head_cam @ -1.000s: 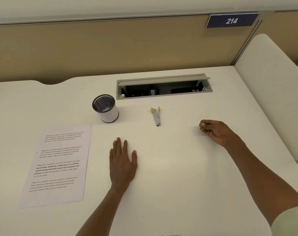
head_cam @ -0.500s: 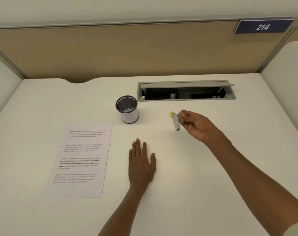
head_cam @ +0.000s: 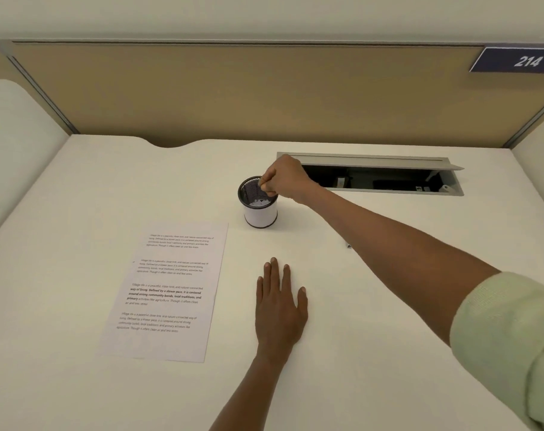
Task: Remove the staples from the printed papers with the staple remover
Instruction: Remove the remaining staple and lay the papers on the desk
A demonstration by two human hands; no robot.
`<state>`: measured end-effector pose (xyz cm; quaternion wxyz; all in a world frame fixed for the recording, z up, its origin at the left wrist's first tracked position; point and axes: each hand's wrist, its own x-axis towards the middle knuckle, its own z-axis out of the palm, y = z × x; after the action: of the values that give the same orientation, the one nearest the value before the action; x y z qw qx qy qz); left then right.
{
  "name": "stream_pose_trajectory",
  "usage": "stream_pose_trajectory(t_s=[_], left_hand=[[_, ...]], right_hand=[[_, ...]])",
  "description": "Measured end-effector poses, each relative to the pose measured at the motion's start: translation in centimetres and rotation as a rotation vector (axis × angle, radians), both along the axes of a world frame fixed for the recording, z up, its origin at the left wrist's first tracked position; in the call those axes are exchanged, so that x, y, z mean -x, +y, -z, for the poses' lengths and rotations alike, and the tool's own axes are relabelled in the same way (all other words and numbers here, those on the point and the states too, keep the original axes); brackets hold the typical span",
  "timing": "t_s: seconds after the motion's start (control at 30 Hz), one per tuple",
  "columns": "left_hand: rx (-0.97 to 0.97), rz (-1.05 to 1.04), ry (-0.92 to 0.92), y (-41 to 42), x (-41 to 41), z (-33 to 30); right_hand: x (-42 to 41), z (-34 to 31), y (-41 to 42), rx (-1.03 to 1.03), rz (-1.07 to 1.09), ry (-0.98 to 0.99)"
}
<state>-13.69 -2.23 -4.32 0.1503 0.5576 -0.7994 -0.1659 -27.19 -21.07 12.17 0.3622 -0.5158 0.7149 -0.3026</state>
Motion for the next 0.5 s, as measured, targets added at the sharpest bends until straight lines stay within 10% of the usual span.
stream_pose_trajectory(t_s=[0.17,0.5], left_hand=[[0.024,-0.007,0.018,0.0,0.1,0.1],[0.033,-0.008,0.028,0.1,0.0,0.3]], right_hand=[[-1.0,-0.6,-1.5,-0.025,-0.256,0.442],[-1.9,-0.9,-2.4,0.026,-0.405,0.616]])
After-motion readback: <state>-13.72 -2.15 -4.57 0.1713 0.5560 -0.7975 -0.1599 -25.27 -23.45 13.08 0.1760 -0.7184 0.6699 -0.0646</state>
